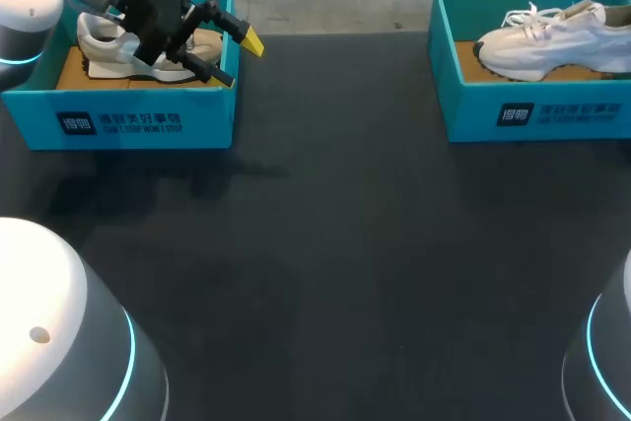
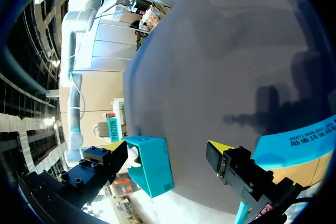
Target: Take the shoe out of the shoebox, open the shoe tongue, remove and reinsert the insole, then place the shoe into the shoebox
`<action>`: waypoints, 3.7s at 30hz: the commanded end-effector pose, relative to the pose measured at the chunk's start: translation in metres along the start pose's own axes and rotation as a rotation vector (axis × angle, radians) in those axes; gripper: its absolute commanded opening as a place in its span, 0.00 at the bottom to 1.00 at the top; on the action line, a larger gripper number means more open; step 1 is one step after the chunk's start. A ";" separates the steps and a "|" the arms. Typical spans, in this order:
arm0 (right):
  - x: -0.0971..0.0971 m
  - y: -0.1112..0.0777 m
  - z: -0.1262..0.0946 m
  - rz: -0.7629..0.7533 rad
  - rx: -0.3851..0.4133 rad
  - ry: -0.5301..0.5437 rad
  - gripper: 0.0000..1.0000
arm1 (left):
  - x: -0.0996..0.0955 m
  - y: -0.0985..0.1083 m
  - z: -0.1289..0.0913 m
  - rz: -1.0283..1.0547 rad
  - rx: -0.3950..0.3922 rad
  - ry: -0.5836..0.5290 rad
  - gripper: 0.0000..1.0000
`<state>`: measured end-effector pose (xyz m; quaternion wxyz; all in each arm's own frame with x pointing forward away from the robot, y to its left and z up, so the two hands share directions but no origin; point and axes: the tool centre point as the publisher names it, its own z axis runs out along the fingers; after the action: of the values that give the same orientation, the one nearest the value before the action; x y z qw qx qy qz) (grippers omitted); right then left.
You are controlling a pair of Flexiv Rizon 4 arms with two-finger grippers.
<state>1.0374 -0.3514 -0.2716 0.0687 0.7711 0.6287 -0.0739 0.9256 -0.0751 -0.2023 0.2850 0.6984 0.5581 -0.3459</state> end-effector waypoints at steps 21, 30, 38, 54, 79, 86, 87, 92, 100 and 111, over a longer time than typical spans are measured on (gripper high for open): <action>0.001 0.009 0.053 0.043 0.051 0.018 0.00 | 0.000 -0.001 0.000 0.001 -0.001 0.002 1.00; 0.001 0.004 0.059 0.048 0.059 0.012 0.00 | 0.000 -0.001 0.000 0.001 -0.001 0.002 1.00; 0.004 -0.003 0.061 0.054 0.063 0.012 0.00 | 0.000 -0.001 0.000 0.001 -0.001 0.002 1.00; 0.006 -0.015 0.074 0.093 0.047 -0.002 0.00 | 0.000 -0.001 0.000 0.001 -0.001 0.002 1.00; 0.013 -0.020 0.102 0.092 0.051 -0.028 0.00 | 0.000 -0.001 0.000 0.001 -0.001 0.002 1.00; 0.013 -0.022 0.105 0.089 0.065 -0.033 0.00 | 0.000 -0.001 0.000 0.001 -0.001 0.002 1.00; 0.013 -0.022 0.104 0.090 0.063 -0.033 0.13 | 0.000 -0.001 0.000 0.001 -0.001 0.002 1.00; 0.012 -0.023 0.097 0.100 0.044 -0.038 1.00 | 0.000 -0.001 0.000 0.001 -0.001 0.002 1.00; 0.013 -0.026 0.078 0.110 -0.009 -0.041 1.00 | 0.000 -0.001 0.000 0.001 -0.001 0.002 1.00; 0.017 -0.028 0.034 0.101 -0.094 -0.031 1.00 | 0.000 -0.001 0.000 0.001 -0.001 0.002 1.00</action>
<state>1.0236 -0.3386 -0.3221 0.1044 0.7989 0.5889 -0.0642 0.9256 -0.0752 -0.2023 0.2850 0.6984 0.5580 -0.3459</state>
